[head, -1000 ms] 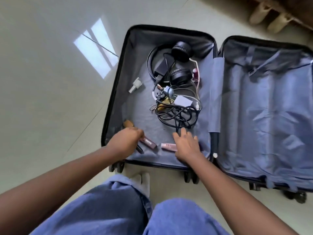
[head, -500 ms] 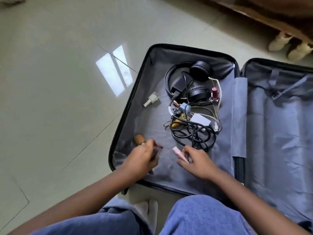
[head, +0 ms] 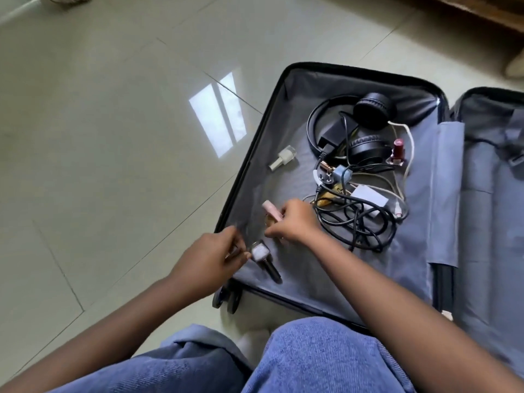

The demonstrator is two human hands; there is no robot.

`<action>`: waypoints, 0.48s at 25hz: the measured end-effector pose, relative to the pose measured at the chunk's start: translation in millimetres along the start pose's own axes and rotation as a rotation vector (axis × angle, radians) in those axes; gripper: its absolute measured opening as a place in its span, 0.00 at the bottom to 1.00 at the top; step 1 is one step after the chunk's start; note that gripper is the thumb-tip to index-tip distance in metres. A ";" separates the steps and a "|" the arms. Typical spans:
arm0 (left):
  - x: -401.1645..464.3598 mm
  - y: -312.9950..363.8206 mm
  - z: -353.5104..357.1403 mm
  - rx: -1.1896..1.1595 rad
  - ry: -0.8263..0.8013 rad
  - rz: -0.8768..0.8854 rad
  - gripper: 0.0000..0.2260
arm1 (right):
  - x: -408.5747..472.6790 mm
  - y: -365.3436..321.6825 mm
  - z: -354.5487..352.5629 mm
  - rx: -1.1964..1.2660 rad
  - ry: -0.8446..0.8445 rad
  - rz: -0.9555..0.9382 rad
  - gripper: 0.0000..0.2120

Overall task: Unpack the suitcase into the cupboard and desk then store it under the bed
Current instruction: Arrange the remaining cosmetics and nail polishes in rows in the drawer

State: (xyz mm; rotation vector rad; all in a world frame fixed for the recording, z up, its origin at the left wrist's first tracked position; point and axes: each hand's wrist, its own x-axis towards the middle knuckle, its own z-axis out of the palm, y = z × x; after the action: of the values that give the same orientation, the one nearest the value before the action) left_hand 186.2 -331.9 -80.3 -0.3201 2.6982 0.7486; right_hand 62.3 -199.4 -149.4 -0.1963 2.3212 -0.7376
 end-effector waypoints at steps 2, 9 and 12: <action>19.9 5.7 11.0 0.275 -0.093 0.174 0.07 | -17.7 15.9 -22.6 0.385 -0.079 0.056 0.08; 65.2 12.1 51.9 0.947 -0.334 0.771 0.07 | -52.6 58.2 -84.9 1.199 -0.047 0.010 0.15; 77.0 19.4 67.0 0.994 -0.284 0.768 0.14 | -55.6 58.1 -99.6 1.321 -0.025 0.042 0.04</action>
State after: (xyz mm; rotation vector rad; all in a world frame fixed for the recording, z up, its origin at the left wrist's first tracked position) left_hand 125.8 -289.9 -153.6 0.9945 2.4888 -0.4331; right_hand 42.6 -87.7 -89.9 0.4292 1.3801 -1.9965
